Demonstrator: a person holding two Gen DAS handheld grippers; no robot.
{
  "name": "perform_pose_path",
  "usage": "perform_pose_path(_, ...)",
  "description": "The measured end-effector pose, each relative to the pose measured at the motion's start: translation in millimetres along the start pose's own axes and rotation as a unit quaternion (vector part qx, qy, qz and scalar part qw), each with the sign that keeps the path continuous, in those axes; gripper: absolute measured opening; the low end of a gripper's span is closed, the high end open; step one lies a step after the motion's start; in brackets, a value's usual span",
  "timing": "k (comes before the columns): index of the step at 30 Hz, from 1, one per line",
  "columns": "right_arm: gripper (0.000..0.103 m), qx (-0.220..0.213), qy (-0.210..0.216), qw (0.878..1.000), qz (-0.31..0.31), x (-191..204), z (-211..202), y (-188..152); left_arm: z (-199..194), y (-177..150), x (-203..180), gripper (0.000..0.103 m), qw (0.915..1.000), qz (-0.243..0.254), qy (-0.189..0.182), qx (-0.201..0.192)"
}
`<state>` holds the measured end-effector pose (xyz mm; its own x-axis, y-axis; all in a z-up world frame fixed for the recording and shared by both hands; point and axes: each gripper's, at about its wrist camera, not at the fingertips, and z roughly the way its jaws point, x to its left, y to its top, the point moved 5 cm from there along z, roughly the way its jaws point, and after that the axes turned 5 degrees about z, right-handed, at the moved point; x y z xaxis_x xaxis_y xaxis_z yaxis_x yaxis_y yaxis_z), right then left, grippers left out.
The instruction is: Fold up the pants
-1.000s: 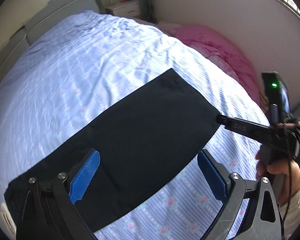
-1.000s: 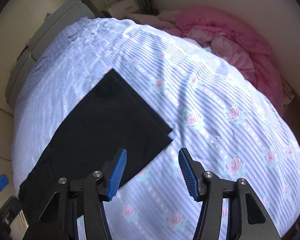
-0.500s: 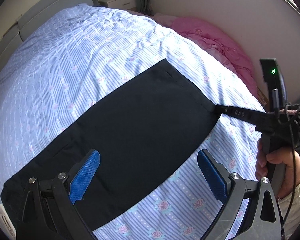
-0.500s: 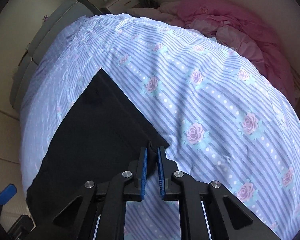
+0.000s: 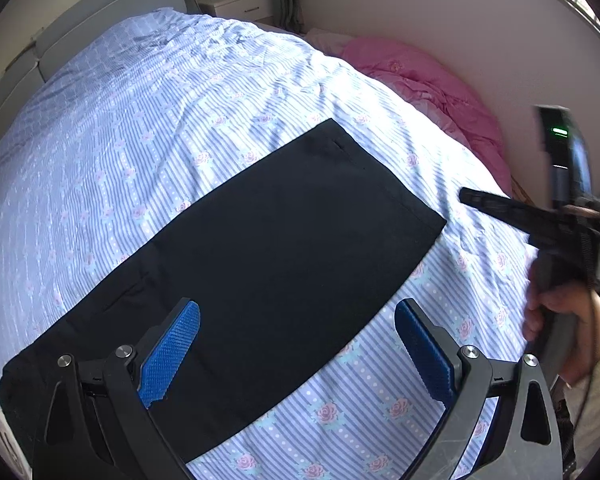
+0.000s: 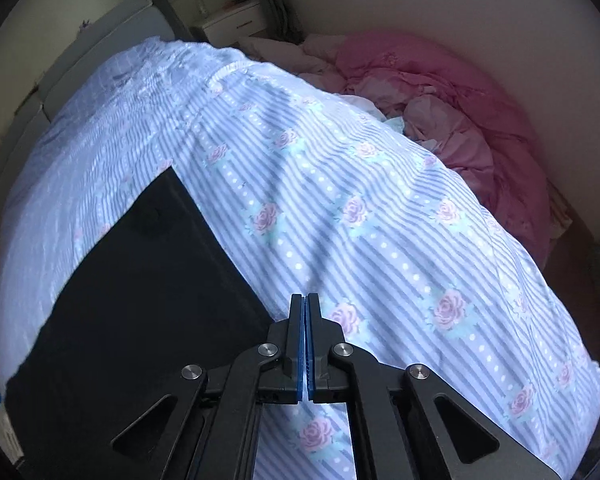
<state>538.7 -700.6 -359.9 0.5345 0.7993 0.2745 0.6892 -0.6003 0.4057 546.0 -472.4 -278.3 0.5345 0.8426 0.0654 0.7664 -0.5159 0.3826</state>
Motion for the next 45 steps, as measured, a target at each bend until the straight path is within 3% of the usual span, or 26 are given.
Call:
perform_pose_path(3, 0.032, -0.006, 0.036, 0.999, 0.03, -7, -24, -2, 3, -1, 3, 0.099, 0.9999, -0.013, -0.009, 0.006)
perform_pose_path(4, 0.035, -0.001, 0.053, 0.998, 0.03, -4, -28, -6, 3, -1, 3, 0.099, 0.9998, -0.016, -0.011, 0.008)
perform_pose_path(9, 0.035, 0.052, 0.096, 0.993, 0.033, 14, -17, -36, 4, -6, 2, 0.099, 0.9998, -0.007, -0.012, 0.012)
perform_pose_path(14, 0.035, 0.083, 0.1, 0.99, 0.054, 21, 9, -56, 5, -9, 2, 0.099, 0.9999, 0.009, -0.006, 0.011)
perform_pose_path(17, 0.032, 0.068, 0.086, 0.992, 0.063, 21, 15, -49, 6, -11, 4, 0.099, 0.9999, 0.003, -0.009, 0.015)
perform_pose_path(19, 0.009, 0.062, 0.072, 0.993, 0.066, 21, 17, -40, 6, -11, 6, 0.099, 0.9998, -0.003, -0.009, 0.016)
perform_pose_path(27, 0.005, 0.023, 0.052, 0.998, 0.04, 35, 9, -20, 3, -11, 8, 0.099, 0.9999, -0.003, -0.006, 0.011)
perform_pose_path(31, 0.005, 0.038, 0.042, 0.997, 0.054, 21, 18, -27, 2, -12, 10, 0.099, 0.9999, -0.005, -0.007, 0.009)
perform_pose_path(35, 0.012, 0.048, 0.071, 0.992, 0.091, 12, 18, -35, 2, -13, 12, 0.099, 0.9999, -0.009, -0.007, 0.009)
perform_pose_path(37, 0.029, 0.058, 0.092, 0.989, 0.104, 12, 13, -37, 3, -13, 13, 0.099, 0.9998, -0.014, -0.007, 0.01)
perform_pose_path(39, 0.037, 0.06, 0.108, 0.986, 0.114, 12, 11, -40, 4, -13, 13, 0.099, 0.9998, -0.015, -0.01, 0.012)
perform_pose_path(45, 0.038, 0.078, 0.121, 0.981, 0.128, 14, 37, -45, 4, -14, 11, 0.099, 0.9999, -0.008, -0.007, 0.011)
